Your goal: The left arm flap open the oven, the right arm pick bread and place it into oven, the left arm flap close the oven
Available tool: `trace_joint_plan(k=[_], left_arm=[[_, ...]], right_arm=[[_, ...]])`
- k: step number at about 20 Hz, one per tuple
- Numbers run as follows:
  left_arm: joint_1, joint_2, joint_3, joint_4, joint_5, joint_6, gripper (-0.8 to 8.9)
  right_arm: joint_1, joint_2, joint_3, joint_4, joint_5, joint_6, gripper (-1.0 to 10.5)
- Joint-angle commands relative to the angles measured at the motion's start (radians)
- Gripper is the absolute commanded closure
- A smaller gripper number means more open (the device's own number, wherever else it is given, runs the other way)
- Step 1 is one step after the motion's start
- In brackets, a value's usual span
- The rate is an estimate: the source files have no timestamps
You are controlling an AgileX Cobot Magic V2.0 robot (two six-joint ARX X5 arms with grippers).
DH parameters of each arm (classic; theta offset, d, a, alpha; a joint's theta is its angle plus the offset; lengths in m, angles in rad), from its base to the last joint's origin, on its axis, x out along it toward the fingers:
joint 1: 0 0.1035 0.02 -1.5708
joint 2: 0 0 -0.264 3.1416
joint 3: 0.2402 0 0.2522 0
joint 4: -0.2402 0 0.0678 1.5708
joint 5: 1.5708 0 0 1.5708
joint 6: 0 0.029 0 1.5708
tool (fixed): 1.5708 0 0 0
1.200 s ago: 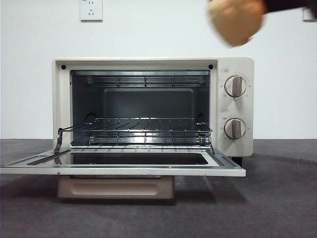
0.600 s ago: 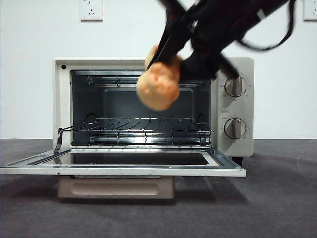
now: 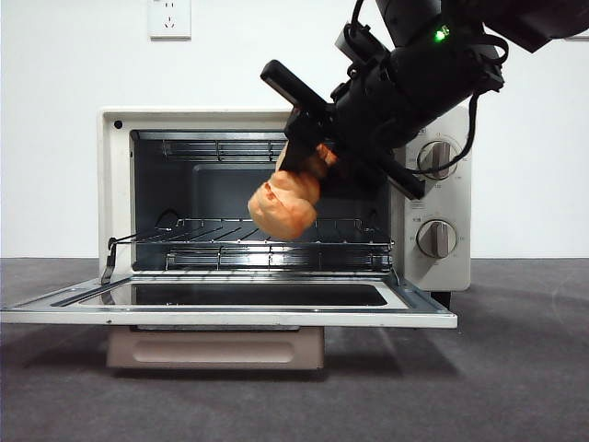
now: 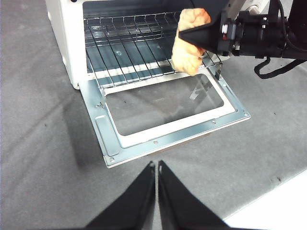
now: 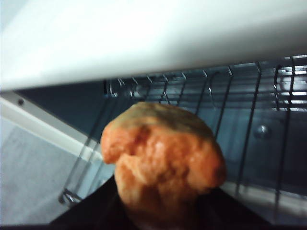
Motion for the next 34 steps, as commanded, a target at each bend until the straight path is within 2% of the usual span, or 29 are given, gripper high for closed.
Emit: trace_joint_plan(k=[1,3,5,9,11,16,22,24,26,28,30,34], left_arm=[[-0.008,0.003,0.023,0.009,-0.001,-0.005,7.97],[-0.008,0.003,0.023,0.009,-0.001,-0.005,7.97],[-0.008,0.003,0.023,0.008,-0.002,-0.005,7.96],[-0.008,0.003,0.023,0.009,-0.002,-0.005,7.96],[-0.008,0.003,0.023,0.009,-0.002,-0.005,7.96],[-0.008,0.004,0.023,0.012,-0.002,-0.005,7.96],[-0.008,0.005,0.023,0.014,-0.002,-0.005,7.96],[-0.008,0.006,0.023,0.014,-0.003,-0.005,7.96],[-0.008,0.01,0.023,0.008,-0.054,-0.014,7.96],[-0.008,0.035,0.023,-0.005,-0.105,-0.056,7.96],[-0.007,0.087,0.023,-0.016,-0.114,-0.054,7.97],[0.005,0.238,0.023,0.042,-0.095,0.023,8.0]], right_arm=[[0.01,0.029,0.006,0.057,0.043,0.037,8.2],[0.01,0.036,0.006,0.057,0.097,0.038,8.2],[0.01,0.04,0.006,0.057,0.101,0.039,7.8],[0.01,0.041,0.006,0.057,0.101,0.041,5.2],[0.01,0.041,0.006,0.057,0.101,0.044,4.7],[0.01,0.032,0.006,0.043,0.049,0.075,4.6],[0.008,0.016,0.006,-0.011,0.047,0.098,4.6],[0.013,-0.007,0.006,-0.061,0.031,0.115,4.6],[0.021,-0.063,0.006,-0.142,0.012,0.112,4.6],[0.028,-0.154,0.006,-0.245,-0.013,0.077,4.6],[0.032,-0.263,0.006,-0.356,-0.075,0.013,4.6],[0.032,-0.496,0.006,-0.621,-0.151,-0.131,4.6]])
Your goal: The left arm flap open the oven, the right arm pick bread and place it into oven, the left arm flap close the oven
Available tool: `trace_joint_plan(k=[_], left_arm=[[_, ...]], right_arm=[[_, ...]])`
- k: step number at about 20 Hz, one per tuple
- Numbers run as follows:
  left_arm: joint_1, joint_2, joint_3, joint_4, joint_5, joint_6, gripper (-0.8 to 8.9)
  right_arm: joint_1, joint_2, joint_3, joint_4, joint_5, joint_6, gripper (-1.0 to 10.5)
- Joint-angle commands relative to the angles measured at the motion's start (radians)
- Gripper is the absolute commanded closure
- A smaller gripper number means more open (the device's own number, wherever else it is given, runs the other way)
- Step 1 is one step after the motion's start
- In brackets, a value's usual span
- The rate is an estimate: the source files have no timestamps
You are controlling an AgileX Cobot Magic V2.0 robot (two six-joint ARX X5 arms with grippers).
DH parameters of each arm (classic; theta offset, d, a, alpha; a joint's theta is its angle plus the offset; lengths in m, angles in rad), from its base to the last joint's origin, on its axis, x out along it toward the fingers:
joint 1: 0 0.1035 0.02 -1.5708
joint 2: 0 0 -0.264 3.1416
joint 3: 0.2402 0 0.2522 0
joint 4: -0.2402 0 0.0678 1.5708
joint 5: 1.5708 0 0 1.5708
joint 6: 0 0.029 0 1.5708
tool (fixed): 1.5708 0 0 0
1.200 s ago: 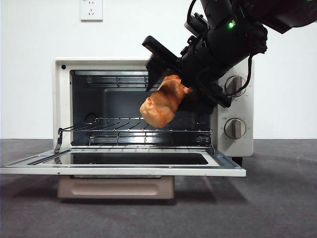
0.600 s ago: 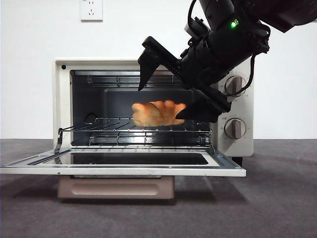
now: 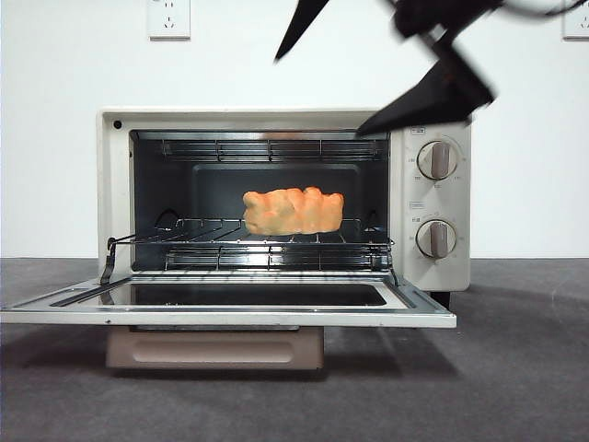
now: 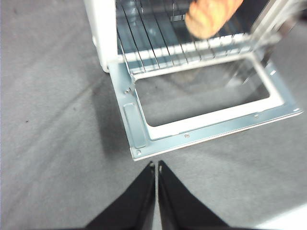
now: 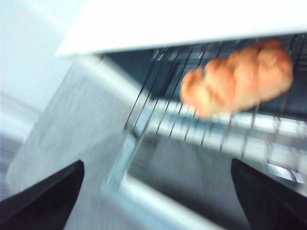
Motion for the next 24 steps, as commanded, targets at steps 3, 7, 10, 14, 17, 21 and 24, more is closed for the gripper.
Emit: trace_joint_plan(k=[3,7,10,14,17,21,24], left_arm=[[0.085,0.165,0.023,0.148,0.212,0.109,8.01],[0.333,0.294,0.022,0.23,0.495,0.174,8.01],[0.559,0.367,-0.013,0.293,0.688,0.182,8.01],[0.728,0.417,-0.157,0.42,0.845,0.136,8.01],[0.789,0.421,-0.302,0.526,0.872,0.088,8.01],[0.815,0.422,-0.407,0.563,0.807,0.073,8.01],[0.815,0.462,-0.422,0.563,0.793,0.066,8.01]], right_arm=[[0.006,-0.235,0.006,-0.25,-0.047,-0.198,4.6],[0.005,-0.45,0.006,-0.452,-0.056,-0.256,4.6],[0.005,-0.578,0.006,-0.555,-0.045,-0.274,4.6],[0.005,-0.678,0.007,-0.624,-0.046,-0.267,4.6],[0.005,-0.698,0.026,-0.697,-0.046,-0.262,4.6],[0.005,-0.698,0.04,-0.702,-0.046,-0.263,4.6],[0.005,-0.698,0.04,-0.699,-0.046,-0.263,4.6]])
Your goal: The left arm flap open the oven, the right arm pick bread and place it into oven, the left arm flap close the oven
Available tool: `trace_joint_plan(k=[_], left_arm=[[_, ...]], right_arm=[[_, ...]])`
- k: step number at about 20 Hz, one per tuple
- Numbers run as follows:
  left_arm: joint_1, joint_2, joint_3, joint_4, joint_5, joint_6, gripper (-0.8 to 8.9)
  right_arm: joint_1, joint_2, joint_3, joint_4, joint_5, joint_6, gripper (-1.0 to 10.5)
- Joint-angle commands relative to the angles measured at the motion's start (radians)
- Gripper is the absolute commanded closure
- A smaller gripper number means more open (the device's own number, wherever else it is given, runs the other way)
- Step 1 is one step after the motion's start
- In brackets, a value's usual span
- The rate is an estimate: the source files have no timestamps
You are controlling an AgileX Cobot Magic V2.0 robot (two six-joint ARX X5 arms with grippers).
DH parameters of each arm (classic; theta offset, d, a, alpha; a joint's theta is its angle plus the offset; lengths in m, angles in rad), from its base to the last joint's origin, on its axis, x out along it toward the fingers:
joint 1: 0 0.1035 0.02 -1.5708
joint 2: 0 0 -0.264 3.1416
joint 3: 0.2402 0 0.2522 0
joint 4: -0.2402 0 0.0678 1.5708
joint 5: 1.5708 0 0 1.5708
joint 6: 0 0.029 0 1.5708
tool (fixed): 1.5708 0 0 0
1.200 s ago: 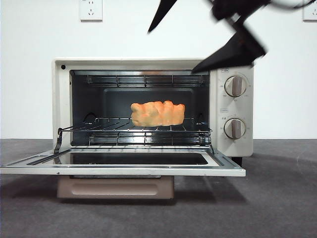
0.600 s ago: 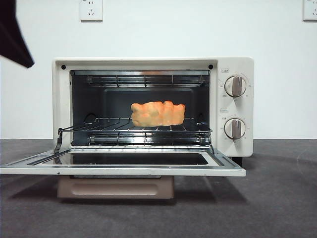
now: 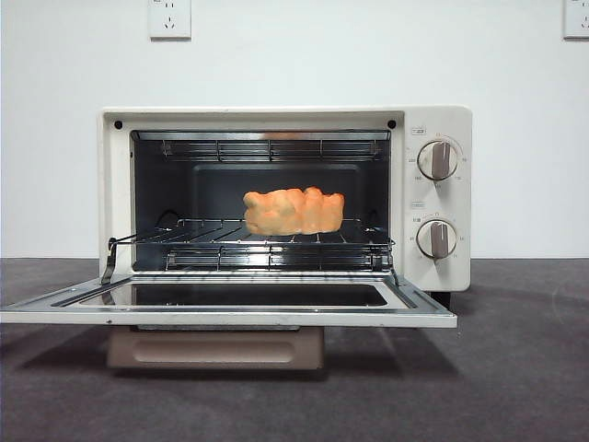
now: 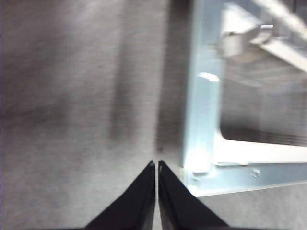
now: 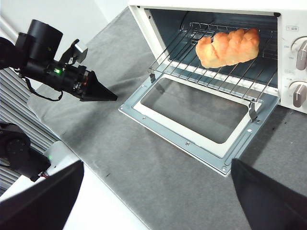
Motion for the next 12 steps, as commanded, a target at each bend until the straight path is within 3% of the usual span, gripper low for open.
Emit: trace_joint_plan(k=[1,6,12], left_arm=[[0.0,0.068,0.0,0.01,0.034,-0.008,8.01],[-0.01,0.214,0.0,0.052,0.132,0.008,8.01],[-0.01,0.256,0.0,0.079,0.227,0.007,8.01]], right_arm=[[0.005,0.002,0.018,0.01,0.0,-0.002,4.6],[0.005,0.002,0.018,0.01,0.001,-0.009,4.6],[0.005,0.002,0.018,0.013,0.007,-0.01,4.6]])
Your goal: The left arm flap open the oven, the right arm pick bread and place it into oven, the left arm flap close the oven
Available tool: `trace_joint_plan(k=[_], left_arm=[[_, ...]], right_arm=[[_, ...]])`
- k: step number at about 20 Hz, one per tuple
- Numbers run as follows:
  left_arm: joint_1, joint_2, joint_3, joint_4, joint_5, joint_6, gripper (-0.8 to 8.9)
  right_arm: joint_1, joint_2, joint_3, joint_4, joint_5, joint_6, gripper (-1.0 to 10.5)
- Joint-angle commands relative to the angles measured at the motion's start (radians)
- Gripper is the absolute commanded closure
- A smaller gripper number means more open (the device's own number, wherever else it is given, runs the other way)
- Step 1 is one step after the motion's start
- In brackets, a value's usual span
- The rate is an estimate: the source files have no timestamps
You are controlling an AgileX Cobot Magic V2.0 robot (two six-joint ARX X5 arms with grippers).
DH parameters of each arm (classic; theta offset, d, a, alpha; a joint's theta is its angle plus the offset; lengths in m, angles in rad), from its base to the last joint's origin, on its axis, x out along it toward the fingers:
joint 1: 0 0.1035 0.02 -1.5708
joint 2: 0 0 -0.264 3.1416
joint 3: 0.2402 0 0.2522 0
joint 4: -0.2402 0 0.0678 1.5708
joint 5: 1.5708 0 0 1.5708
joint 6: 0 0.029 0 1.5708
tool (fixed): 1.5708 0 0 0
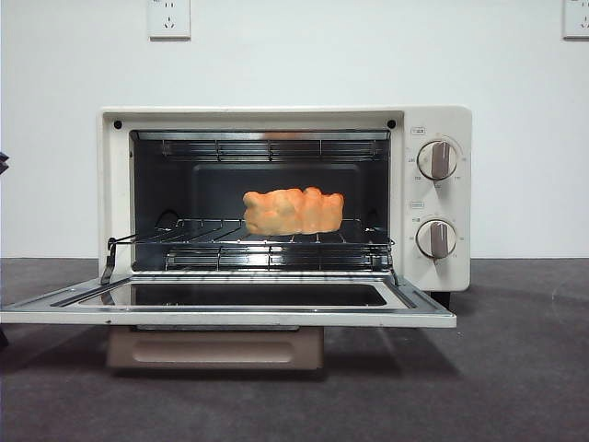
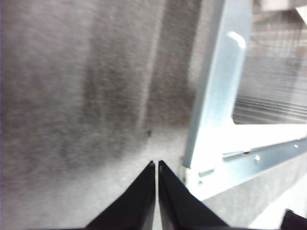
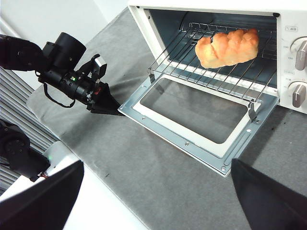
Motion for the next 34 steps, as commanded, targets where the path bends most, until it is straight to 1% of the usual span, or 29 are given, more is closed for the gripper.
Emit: trace_joint_plan(k=[1,3,5,7,9,10,12,14,17,20,22,24,26,28,30,34], left_arm=[[0.0,0.014,0.002,0.016,0.05,0.006,8.01],[0.002,0.014,0.002,0.018,0.055,0.007,8.01],[0.004,0.014,0.002,0.031,0.092,0.005,8.01],[0.004,0.014,0.002,0.058,0.153,-0.008,8.01],[0.004,0.014,0.003,0.098,0.213,-0.042,8.01],[0.005,0.014,0.003,0.134,0.253,-0.073,8.0],[0.008,0.014,0.005,0.222,0.328,-0.156,8.0],[0.011,0.014,0.01,0.329,0.368,-0.261,8.0],[0.012,0.014,0.031,0.502,0.371,-0.423,8.0],[0.012,0.014,0.046,0.719,0.364,-0.605,8.0],[0.012,0.014,0.049,0.859,0.342,-0.719,8.0],[0.012,0.014,0.05,0.969,0.325,-0.799,7.98],[0.012,0.014,0.05,1.049,0.338,-0.862,7.98],[0.011,0.004,0.05,1.089,0.374,-0.87,7.98],[0.006,-0.031,0.05,1.086,0.394,-0.863,7.98],[0.002,-0.112,0.05,1.086,0.417,-0.856,7.98]], right_arm=[[0.005,0.002,0.018,0.013,0.006,-0.009,4.6],[0.005,0.002,0.018,0.016,0.017,-0.009,4.6],[0.005,0.002,0.018,0.016,0.032,-0.009,4.6],[0.005,0.002,0.018,0.017,0.032,-0.008,4.6],[0.005,0.002,0.018,0.017,0.032,-0.007,4.6],[0.005,0.002,0.018,0.017,0.032,-0.005,4.6],[0.005,0.002,0.018,0.017,0.032,-0.003,4.6],[0.005,0.002,0.018,0.018,0.032,-0.001,4.6],[0.005,0.002,0.018,0.027,0.034,0.0,4.6],[0.005,0.002,0.018,0.029,0.081,0.0,4.6],[0.005,0.002,0.018,0.029,0.095,0.0,4.6],[0.005,0.002,0.018,0.03,0.105,0.0,4.6],[0.005,0.002,0.018,0.031,0.108,0.0,4.6],[0.005,0.002,0.018,0.031,0.117,0.0,4.6],[0.005,0.002,0.018,0.035,0.137,0.0,4.6],[0.005,0.002,0.018,0.073,0.137,-0.001,4.6]])
